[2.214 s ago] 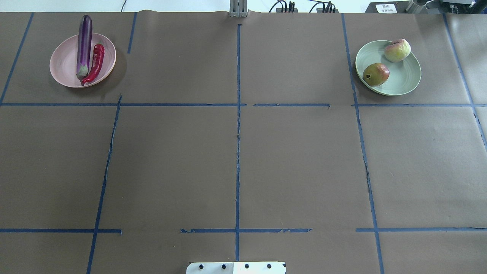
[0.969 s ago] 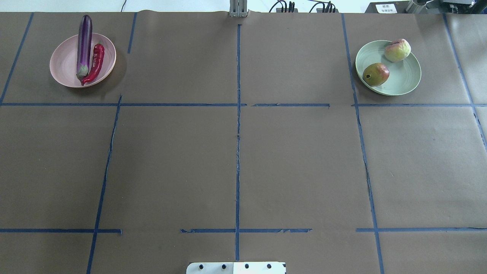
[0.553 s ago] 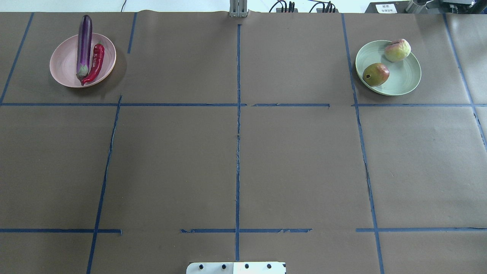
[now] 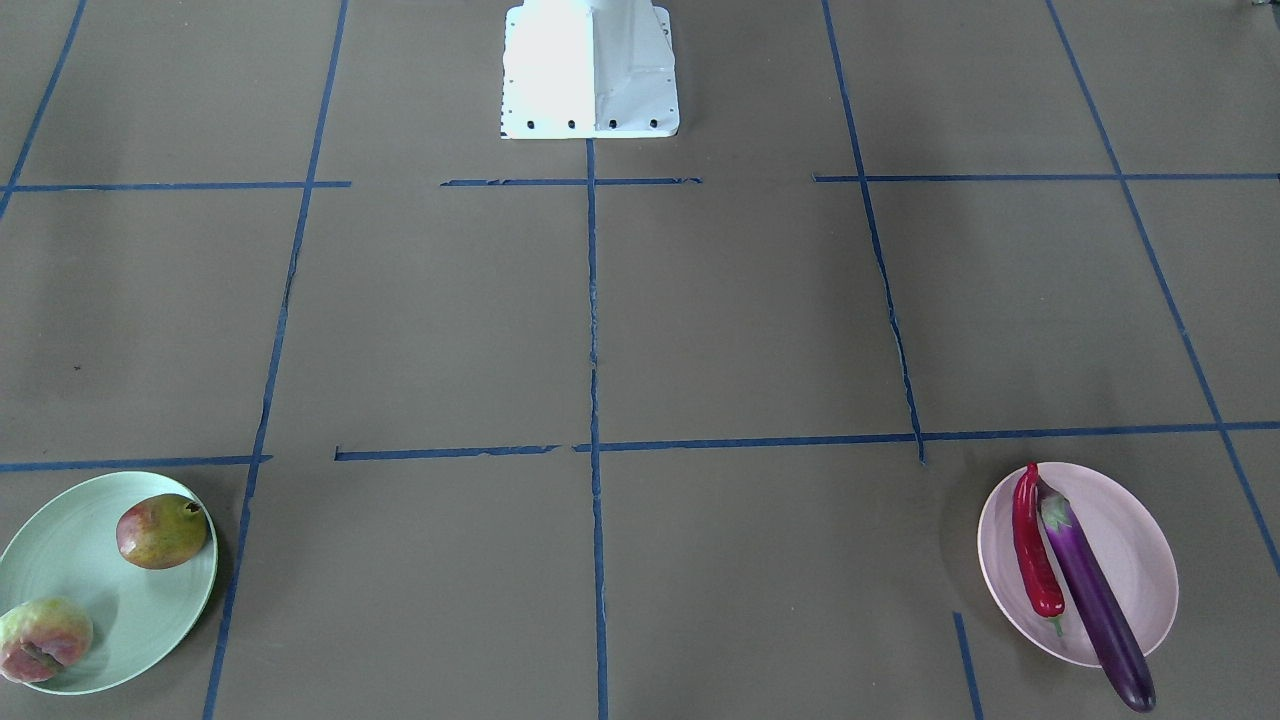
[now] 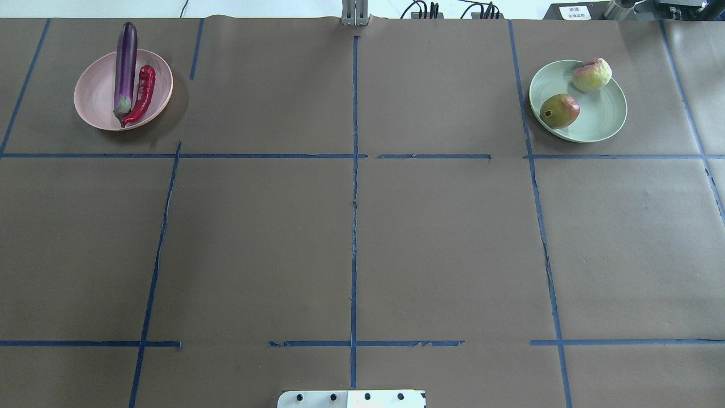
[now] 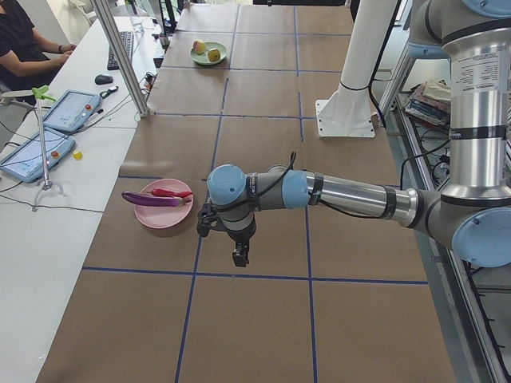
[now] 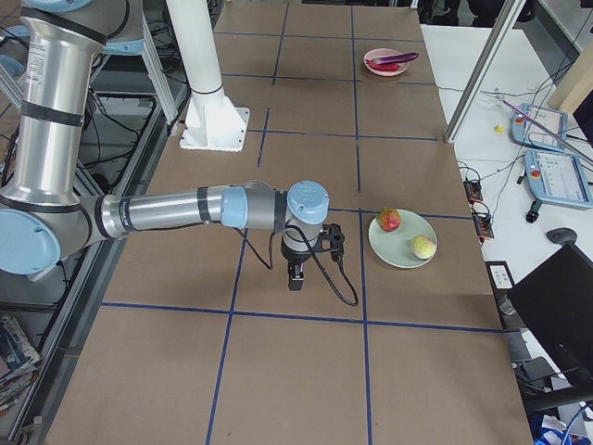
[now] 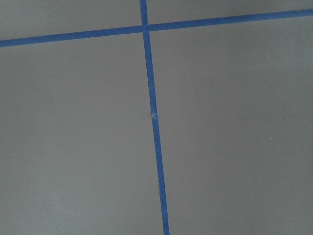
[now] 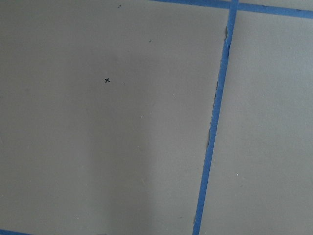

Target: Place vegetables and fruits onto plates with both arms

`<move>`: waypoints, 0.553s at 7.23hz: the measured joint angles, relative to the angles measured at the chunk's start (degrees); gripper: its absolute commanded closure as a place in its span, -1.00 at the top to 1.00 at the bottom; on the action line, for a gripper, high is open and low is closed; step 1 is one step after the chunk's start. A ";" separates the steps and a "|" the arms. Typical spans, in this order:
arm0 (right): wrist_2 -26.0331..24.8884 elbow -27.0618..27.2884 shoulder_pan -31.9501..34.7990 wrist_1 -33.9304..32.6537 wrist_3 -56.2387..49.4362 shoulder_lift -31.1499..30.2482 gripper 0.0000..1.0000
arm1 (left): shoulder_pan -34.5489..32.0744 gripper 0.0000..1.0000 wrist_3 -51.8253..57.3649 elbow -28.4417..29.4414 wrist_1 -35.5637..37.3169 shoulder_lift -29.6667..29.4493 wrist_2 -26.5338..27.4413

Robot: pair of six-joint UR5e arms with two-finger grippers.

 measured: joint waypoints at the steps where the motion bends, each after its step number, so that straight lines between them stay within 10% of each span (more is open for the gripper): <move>1: 0.21 -0.02 0.31 0.07 -0.55 -0.26 1.00 | 0.00 1.00 -0.03 0.20 -0.01 0.07 0.04; 4: 0.32 0.31 0.48 0.16 -0.70 -0.25 1.00 | 0.03 1.00 0.01 1.70 -0.17 -0.38 0.17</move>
